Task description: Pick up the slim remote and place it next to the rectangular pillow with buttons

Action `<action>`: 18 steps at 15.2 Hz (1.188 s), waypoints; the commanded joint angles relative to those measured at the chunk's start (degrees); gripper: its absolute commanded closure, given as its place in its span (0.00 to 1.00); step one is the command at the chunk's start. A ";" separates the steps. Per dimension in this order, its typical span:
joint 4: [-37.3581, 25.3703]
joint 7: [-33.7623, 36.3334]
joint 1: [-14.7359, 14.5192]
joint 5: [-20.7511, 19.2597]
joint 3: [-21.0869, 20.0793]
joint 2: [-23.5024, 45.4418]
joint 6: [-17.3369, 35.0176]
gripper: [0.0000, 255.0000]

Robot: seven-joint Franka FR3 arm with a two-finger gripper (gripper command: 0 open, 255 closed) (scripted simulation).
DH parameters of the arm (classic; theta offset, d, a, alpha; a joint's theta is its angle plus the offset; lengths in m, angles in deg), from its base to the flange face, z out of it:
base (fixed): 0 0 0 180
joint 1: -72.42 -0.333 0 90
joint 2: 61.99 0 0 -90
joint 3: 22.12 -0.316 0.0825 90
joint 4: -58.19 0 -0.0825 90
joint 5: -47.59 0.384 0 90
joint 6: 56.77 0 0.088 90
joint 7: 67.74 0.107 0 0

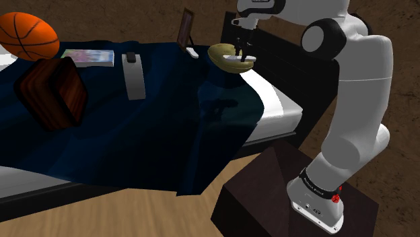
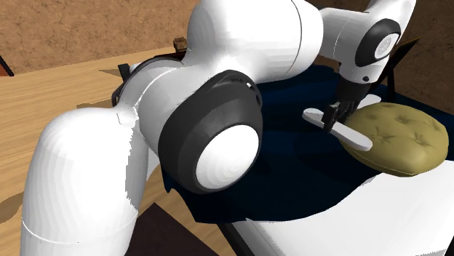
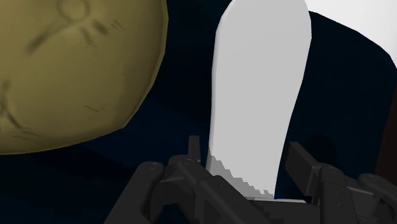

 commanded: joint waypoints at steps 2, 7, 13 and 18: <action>2.68 -0.09 -0.13 0.00 -0.01 -0.18 2.54 1.00; 6.49 -0.22 -0.29 0.05 -0.06 -0.15 6.37 1.00; 10.27 -0.39 -0.41 0.19 -0.14 0.39 10.69 1.00; 12.87 -0.55 -0.45 0.37 -0.24 1.21 14.10 1.00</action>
